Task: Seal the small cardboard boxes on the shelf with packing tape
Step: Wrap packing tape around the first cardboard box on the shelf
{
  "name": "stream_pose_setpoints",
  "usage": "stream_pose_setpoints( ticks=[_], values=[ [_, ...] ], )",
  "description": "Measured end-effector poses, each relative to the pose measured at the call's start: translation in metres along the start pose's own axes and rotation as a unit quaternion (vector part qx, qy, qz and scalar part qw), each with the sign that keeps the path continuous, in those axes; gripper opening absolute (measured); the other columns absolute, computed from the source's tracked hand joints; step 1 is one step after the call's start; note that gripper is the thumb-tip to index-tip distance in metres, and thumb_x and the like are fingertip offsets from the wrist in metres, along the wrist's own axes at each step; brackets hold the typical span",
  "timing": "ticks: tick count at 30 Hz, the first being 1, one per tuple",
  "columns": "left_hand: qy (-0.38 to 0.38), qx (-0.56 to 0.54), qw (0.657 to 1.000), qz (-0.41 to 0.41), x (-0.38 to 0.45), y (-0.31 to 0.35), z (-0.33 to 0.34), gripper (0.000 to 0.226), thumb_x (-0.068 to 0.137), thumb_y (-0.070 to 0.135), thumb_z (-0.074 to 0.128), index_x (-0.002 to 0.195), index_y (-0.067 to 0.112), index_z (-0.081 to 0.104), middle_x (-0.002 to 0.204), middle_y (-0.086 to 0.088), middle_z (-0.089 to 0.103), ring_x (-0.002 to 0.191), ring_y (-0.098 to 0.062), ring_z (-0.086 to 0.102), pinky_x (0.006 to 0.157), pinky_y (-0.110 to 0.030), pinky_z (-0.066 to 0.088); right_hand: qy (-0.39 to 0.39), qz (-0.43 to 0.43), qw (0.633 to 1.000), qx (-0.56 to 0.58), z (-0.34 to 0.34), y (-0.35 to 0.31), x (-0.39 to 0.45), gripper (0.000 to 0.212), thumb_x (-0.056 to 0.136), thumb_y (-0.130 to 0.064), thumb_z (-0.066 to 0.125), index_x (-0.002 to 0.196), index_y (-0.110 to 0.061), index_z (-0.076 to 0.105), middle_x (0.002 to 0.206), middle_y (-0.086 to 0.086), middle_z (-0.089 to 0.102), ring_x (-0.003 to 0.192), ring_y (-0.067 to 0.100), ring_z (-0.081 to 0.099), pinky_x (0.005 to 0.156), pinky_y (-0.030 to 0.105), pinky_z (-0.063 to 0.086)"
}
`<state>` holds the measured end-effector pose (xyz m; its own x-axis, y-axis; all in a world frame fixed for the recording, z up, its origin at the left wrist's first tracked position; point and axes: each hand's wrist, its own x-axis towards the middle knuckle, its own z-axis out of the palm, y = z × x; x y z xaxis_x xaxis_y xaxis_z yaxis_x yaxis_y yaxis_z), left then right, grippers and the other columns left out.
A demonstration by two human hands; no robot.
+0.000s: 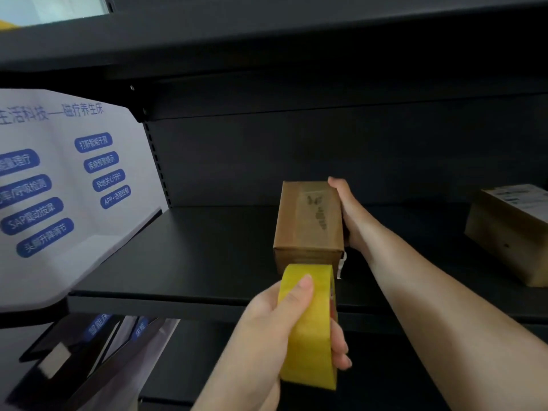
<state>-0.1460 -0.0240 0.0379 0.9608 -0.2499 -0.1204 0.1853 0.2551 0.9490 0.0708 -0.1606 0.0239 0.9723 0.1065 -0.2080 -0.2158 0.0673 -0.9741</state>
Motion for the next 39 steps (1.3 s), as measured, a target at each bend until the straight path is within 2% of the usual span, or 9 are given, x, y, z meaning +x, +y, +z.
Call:
stream_pose_setpoints(
  ticks=[5,9,15,18,22,28,32,36,39],
  values=[
    [0.037,-0.008,0.999,-0.008,0.007,-0.012,-0.002,0.040,0.062,0.041,0.058,0.087,0.010,0.057,0.048,-0.012,0.065,0.040,-0.022,0.062,0.046,-0.029,0.056,0.008,0.013,1.000,0.002,0.002,0.009,0.009,0.056,0.071,-0.071,0.047,0.085,-0.020,0.066,0.089,0.010,0.070,0.088,0.028,0.065,0.071,0.035,0.049],
    [0.024,-0.015,0.999,-0.026,0.009,-0.017,-0.009,0.046,0.064,0.041,0.061,0.094,0.007,0.059,0.052,-0.015,0.066,0.042,-0.025,0.062,0.046,-0.029,0.054,0.074,0.023,0.984,-0.163,0.003,0.012,0.009,0.069,0.060,-0.075,0.050,0.092,-0.015,0.062,0.095,0.008,0.065,0.085,0.025,0.062,0.069,0.034,0.049],
    [0.005,-0.013,0.999,-0.041,0.007,-0.023,-0.026,0.059,0.059,0.047,0.064,0.102,0.006,0.058,0.057,-0.016,0.067,0.046,-0.026,0.063,0.051,-0.032,0.054,0.140,-0.248,0.887,-0.363,-0.003,0.000,-0.006,0.052,0.089,-0.055,0.044,0.128,-0.021,0.049,0.132,0.004,0.049,0.118,0.019,0.047,0.095,0.036,0.041],
    [-0.017,-0.008,0.998,-0.065,0.004,-0.023,-0.033,0.058,0.061,0.047,0.064,0.104,0.008,0.058,0.059,-0.017,0.068,0.047,-0.026,0.064,0.052,-0.031,0.054,0.038,-0.436,0.815,-0.381,-0.006,-0.010,-0.047,0.045,0.094,-0.046,0.040,0.135,-0.030,0.043,0.142,-0.008,0.041,0.130,-0.002,0.026,0.106,0.025,0.020],
    [-0.030,0.008,0.998,-0.052,0.003,-0.025,-0.034,0.054,0.062,0.047,0.064,0.100,0.009,0.059,0.057,-0.015,0.067,0.045,-0.025,0.063,0.051,-0.029,0.053,-0.117,-0.323,0.799,-0.493,0.006,-0.010,-0.077,0.078,0.073,-0.075,0.021,0.126,-0.028,0.056,0.142,-0.011,0.043,0.128,-0.009,0.024,0.107,0.024,0.001],
    [0.008,0.088,0.994,0.071,0.015,0.008,-0.030,0.023,0.066,0.054,0.059,0.074,0.035,0.069,0.055,-0.007,0.068,0.047,-0.017,0.064,0.054,-0.027,0.054,-0.082,-0.204,0.750,-0.624,0.018,-0.034,-0.065,0.098,0.059,-0.083,0.038,0.137,-0.025,0.042,0.147,-0.002,0.037,0.128,0.016,0.041,0.096,0.029,0.037],
    [0.044,0.132,0.986,0.086,0.044,0.009,-0.029,0.043,0.074,0.047,0.053,0.101,0.014,0.060,0.062,-0.008,0.070,0.053,-0.018,0.066,0.062,-0.033,0.054,-0.052,-0.153,0.698,-0.698,0.020,-0.044,-0.044,0.118,0.048,-0.092,0.026,0.142,-0.021,0.033,0.150,0.000,0.033,0.127,0.022,0.042,0.100,0.044,0.039],
    [0.038,0.123,0.991,0.033,0.055,0.008,-0.040,0.051,0.063,0.045,0.064,0.105,0.016,0.057,0.070,-0.005,0.075,0.062,-0.017,0.071,0.058,-0.029,0.055,-0.067,-0.142,0.712,-0.685,0.017,-0.044,-0.032,0.109,0.057,-0.087,0.035,0.145,-0.023,0.026,0.154,0.001,0.021,0.138,0.023,0.026,0.110,0.044,0.026],
    [0.068,0.230,0.970,0.042,0.066,0.021,-0.059,0.092,0.035,0.054,0.075,0.116,0.020,0.045,0.098,0.005,0.067,0.087,-0.013,0.067,0.067,-0.028,0.053,-0.084,-0.144,0.724,-0.670,0.014,-0.041,-0.033,0.109,0.058,-0.085,0.038,0.147,-0.025,0.020,0.156,-0.001,0.012,0.141,0.022,0.017,0.111,0.042,0.021]
  ],
)
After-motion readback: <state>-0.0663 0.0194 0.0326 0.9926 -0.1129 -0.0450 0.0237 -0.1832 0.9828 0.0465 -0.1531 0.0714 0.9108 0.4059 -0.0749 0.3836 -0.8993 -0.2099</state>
